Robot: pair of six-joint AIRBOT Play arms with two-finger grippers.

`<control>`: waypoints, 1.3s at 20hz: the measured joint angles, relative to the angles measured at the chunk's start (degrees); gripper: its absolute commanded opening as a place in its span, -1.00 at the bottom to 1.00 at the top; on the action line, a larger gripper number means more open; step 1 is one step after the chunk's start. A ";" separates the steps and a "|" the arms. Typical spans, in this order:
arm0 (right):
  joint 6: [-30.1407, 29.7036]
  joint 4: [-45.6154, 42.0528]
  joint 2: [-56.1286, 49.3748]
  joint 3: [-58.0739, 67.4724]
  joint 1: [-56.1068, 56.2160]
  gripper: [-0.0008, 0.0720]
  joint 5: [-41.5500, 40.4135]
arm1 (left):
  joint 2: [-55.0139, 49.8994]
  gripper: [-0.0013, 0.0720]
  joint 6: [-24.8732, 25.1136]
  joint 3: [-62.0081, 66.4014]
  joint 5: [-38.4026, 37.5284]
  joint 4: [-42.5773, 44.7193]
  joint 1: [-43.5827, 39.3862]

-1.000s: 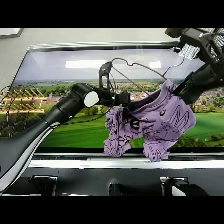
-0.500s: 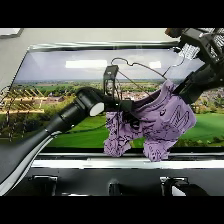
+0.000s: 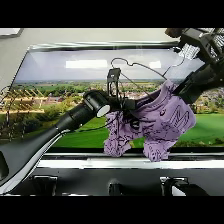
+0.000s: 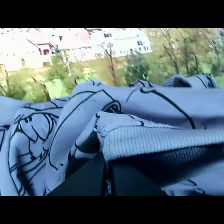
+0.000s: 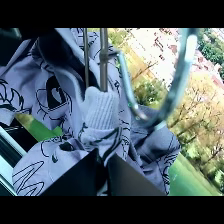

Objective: Fold the clothes and pants, and hang the long-sleeved shirts on hangers.

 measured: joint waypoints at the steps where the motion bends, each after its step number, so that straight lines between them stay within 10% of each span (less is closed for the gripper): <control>1: 0.00 0.00 0.00 0.00 0.00 -0.86 0.00 | -0.07 -0.90 0.09 -0.02 -0.11 -0.24 0.42; 13: 2.67 0.22 0.48 0.00 0.04 -0.87 2.60 | 1.79 -0.90 23.23 0.00 -3.67 -31.65 17.79; 26: 3.26 4.74 -0.28 -0.87 0.04 -0.87 0.39 | 1.60 -0.90 26.69 0.00 -3.43 -41.75 26.08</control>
